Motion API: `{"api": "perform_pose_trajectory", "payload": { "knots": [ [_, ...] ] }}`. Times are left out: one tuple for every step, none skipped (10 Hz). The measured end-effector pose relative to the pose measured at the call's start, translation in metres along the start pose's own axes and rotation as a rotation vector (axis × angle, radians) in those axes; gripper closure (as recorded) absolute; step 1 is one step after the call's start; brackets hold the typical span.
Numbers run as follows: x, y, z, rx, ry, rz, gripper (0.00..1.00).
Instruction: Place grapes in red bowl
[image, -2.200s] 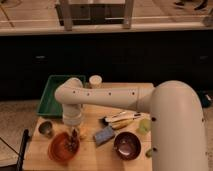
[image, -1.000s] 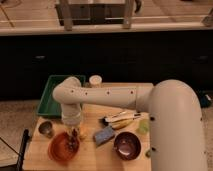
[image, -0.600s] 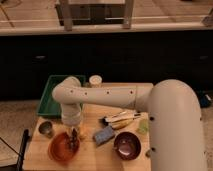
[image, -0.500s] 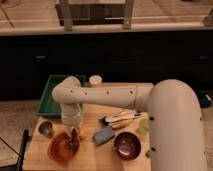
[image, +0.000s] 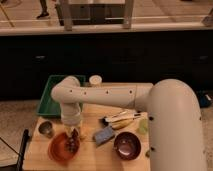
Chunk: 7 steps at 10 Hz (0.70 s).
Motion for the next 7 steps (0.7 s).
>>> {"api": "perform_pose_trajectory", "payload": {
  "knots": [
    [-0.0002,0.0002,-0.0004,-0.002,0.000,-0.003,0.65],
    [-0.0003,0.0005,-0.0008,-0.004,-0.001,-0.005,0.65],
    [-0.0004,0.0007,-0.0014,-0.006,-0.001,-0.008,0.65],
    [-0.0006,0.0005,-0.0019,-0.006,-0.001,-0.010,0.65],
    [-0.0007,0.0005,-0.0022,-0.008,-0.001,-0.012,0.65],
    [-0.0007,0.0008,-0.0029,-0.010,-0.001,-0.015,0.65],
    [-0.0007,0.0012,-0.0032,-0.011,-0.001,-0.018,0.65]
  ]
}}
